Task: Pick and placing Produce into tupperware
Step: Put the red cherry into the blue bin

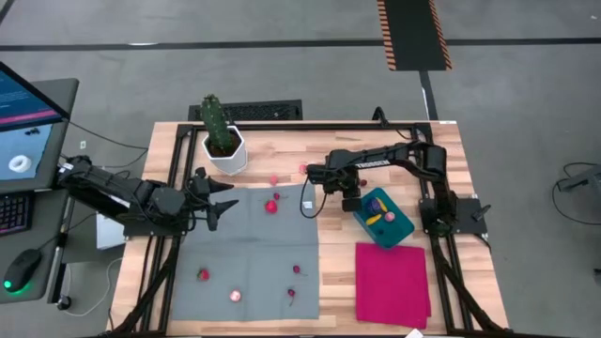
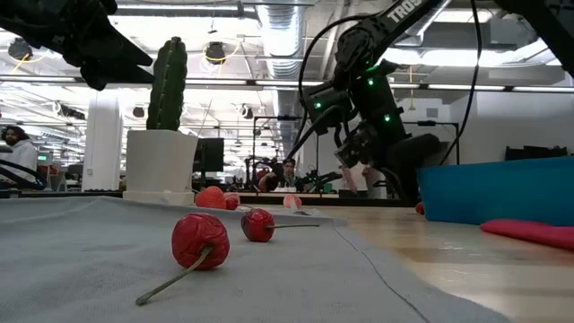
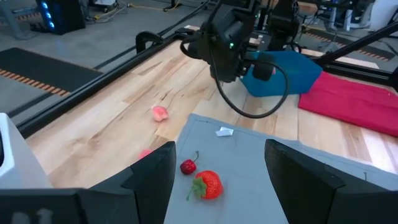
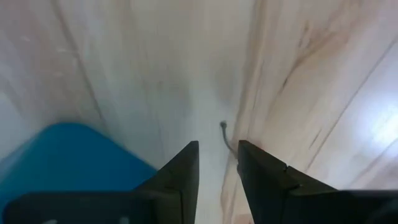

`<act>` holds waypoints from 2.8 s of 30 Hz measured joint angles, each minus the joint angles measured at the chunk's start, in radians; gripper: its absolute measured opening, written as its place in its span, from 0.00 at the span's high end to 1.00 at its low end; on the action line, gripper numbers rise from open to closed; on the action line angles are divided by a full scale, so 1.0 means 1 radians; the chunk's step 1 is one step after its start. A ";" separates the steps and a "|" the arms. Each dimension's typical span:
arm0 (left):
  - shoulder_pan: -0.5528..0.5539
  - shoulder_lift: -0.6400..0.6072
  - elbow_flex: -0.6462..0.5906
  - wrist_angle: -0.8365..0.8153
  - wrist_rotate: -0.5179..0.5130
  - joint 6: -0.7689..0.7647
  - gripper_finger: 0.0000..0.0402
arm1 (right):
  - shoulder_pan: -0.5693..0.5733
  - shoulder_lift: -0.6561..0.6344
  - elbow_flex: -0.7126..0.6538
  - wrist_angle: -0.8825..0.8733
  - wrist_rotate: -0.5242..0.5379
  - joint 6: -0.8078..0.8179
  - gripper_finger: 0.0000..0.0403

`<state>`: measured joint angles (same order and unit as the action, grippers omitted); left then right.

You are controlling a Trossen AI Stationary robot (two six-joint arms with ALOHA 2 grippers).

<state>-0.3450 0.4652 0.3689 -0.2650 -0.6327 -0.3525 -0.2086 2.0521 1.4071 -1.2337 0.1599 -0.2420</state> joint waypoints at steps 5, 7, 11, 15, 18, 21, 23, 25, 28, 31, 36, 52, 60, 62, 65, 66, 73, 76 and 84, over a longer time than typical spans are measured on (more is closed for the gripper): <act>0.000 0.000 0.000 0.000 0.000 0.000 0.41 | -0.015 0.000 0.000 -0.006 -0.020 0.006 0.67; 0.000 0.000 0.000 0.000 0.000 0.000 0.41 | -0.017 0.000 0.000 -0.007 -0.038 0.007 0.67; 0.000 0.000 0.000 0.000 -0.001 0.000 0.41 | -0.017 0.000 0.000 -0.007 -0.057 0.014 0.67; 0.000 0.000 0.000 0.000 -0.004 0.004 0.41 | -0.023 0.000 0.000 -0.005 -0.059 0.014 0.67; 0.000 0.000 0.000 0.000 -0.004 0.003 0.41 | -0.039 0.000 0.000 -0.003 -0.059 0.016 0.67; 0.000 0.000 0.000 0.000 -0.002 0.003 0.41 | -0.054 0.000 0.000 -0.001 -0.079 0.024 0.67; 0.000 0.000 0.000 0.000 -0.001 0.003 0.41 | -0.058 0.000 0.000 0.001 -0.080 0.025 0.67; 0.000 0.000 0.000 0.000 -0.001 0.003 0.41 | -0.061 0.000 0.000 0.001 -0.084 0.031 0.67; 0.000 0.000 0.000 0.000 0.000 0.002 0.41 | -0.067 0.015 0.005 -0.004 -0.103 0.031 0.67; 0.000 0.000 0.000 -0.011 0.000 -0.006 0.41 | -0.069 0.044 0.002 -0.030 -0.099 0.031 0.67; 0.000 0.000 0.000 -0.016 0.000 -0.009 0.41 | -0.065 0.073 0.011 -0.030 -0.091 0.024 0.67; 0.000 0.036 0.000 -0.013 -0.001 -0.010 0.41 | -0.059 0.081 0.028 -0.042 -0.027 -0.006 0.97; 0.000 0.045 0.000 -0.010 -0.002 -0.010 0.41 | -0.080 0.081 0.181 -0.060 -0.025 0.013 0.97; 0.000 0.045 0.000 -0.010 -0.002 -0.010 0.41 | -0.084 0.081 0.228 -0.074 -0.025 0.018 0.97; 0.000 0.045 0.000 -0.010 -0.002 -0.010 0.41 | -0.094 0.081 0.303 -0.093 -0.039 0.038 0.97; 0.000 0.045 0.000 -0.010 -0.002 -0.011 0.41 | -0.095 0.081 0.326 -0.101 -0.050 0.051 0.97; 0.000 0.045 0.000 -0.008 -0.002 -0.023 0.41 | -0.084 0.030 0.440 -0.061 -0.218 0.133 0.97; 0.001 0.045 0.000 0.021 0.034 0.013 0.41 | -0.069 -0.037 0.439 0.040 -0.311 0.163 0.97; 0.000 0.024 0.046 0.176 0.335 0.179 0.41 | -0.037 -0.258 0.440 0.239 -0.394 0.191 0.97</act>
<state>-0.3450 0.4893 0.4149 -0.0888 -0.2980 -0.1732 -0.2454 1.7945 1.8469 -0.9948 -0.2337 -0.0513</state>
